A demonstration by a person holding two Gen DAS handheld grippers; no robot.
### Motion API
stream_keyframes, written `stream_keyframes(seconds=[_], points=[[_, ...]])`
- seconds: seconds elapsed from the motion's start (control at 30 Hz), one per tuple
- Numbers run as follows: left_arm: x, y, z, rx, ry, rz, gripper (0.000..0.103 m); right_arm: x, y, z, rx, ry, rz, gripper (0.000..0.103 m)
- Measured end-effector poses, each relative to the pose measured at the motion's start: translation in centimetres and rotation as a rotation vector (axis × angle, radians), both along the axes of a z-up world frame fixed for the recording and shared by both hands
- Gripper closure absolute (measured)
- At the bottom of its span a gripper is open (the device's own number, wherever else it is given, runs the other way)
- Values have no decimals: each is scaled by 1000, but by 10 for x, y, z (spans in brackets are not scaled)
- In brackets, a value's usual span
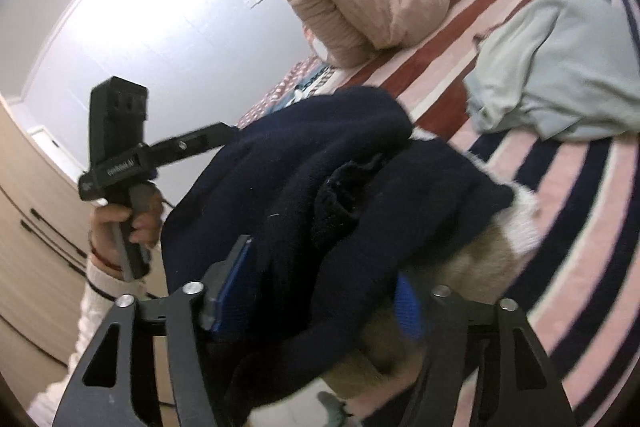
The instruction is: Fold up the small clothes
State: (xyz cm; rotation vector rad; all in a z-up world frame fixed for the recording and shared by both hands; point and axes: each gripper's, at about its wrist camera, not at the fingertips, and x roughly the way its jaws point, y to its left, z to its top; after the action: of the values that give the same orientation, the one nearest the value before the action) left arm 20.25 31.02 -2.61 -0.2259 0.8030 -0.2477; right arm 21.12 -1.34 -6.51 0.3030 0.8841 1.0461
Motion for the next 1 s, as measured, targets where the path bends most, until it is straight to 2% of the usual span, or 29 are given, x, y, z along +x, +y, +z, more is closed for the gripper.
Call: stream_keyframes(seconds=[0.2,0.4,0.53,0.7,0.8,0.9,0.93,0.97,1.0], points=[[-29,-55,33,85,-115,0,36,-11,-54,7,-28,-62,-99,38],[-48,-141,53,131,-276,-36,36,-18,-125,-2,-134,-109,-303,38],[-68,-203,58,153,-392,-42,35,-43,-186,10,-220,-252,-467,38],[-100,-269,50,187,-551,-12,21,-94,-245,24,-327,-423,-601,37],[-113,-307,36,226,-612,12,12,-126,-270,28,-360,-497,-671,29],[-120,-333,20,228,-630,28,2,-157,-290,26,-352,-538,-733,25],[-118,-340,16,224,-630,30,1,-164,-292,26,-350,-550,-742,19],[-120,-347,11,221,-631,38,1,-175,-294,24,-349,-571,-752,8],[-121,-351,7,222,-628,40,1,-182,-294,24,-353,-587,-759,2]])
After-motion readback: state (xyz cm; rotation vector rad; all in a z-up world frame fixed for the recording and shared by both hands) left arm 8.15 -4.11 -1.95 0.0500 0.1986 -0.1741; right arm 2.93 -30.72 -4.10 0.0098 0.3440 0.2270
